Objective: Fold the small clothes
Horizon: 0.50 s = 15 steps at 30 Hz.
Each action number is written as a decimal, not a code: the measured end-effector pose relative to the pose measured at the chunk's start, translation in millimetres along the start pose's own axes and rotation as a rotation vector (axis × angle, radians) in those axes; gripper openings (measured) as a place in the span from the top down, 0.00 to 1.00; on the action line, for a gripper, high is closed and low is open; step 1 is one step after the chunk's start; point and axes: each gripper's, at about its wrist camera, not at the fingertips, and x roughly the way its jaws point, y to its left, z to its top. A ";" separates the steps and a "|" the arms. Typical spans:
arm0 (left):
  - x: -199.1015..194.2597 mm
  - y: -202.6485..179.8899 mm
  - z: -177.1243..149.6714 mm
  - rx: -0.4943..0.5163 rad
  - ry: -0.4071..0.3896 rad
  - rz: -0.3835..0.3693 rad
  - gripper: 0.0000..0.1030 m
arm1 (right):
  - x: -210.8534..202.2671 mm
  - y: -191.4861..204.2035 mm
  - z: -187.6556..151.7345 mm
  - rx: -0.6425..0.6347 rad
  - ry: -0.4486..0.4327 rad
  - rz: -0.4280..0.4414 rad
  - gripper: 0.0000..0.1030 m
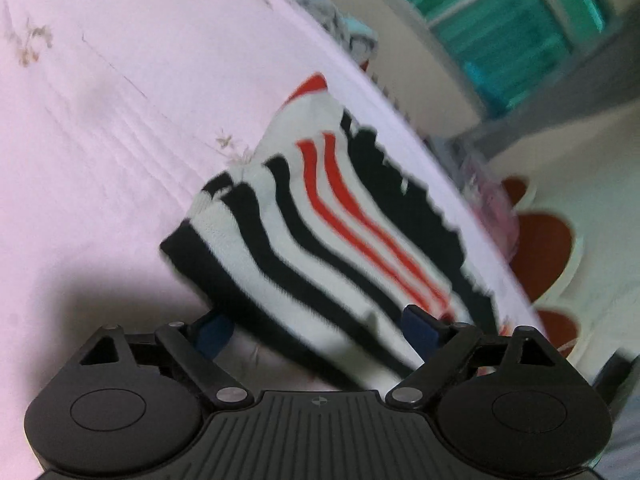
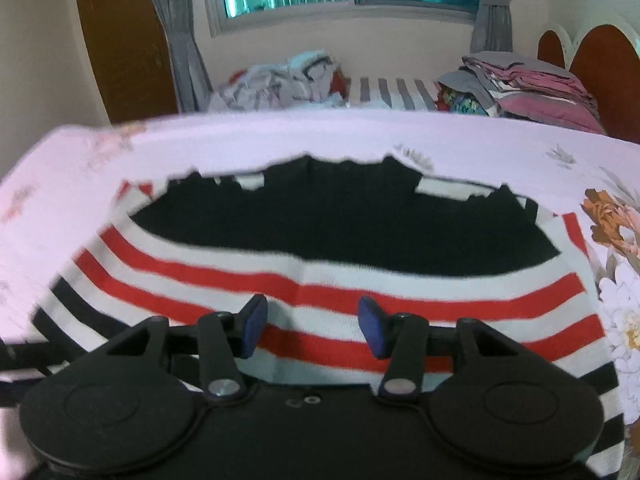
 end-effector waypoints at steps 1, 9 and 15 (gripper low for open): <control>3.2 3.7 0.9 -0.022 -0.014 -0.023 0.13 | 0.8 2.3 -2.4 -0.010 -0.008 -0.009 0.51; 28.7 10.1 14.5 -0.093 -0.106 -0.118 0.13 | 5.2 8.3 0.1 -0.020 0.018 -0.064 0.53; 47.7 8.7 22.4 -0.110 -0.167 -0.120 0.44 | 8.6 19.0 -4.8 -0.057 0.002 -0.110 0.49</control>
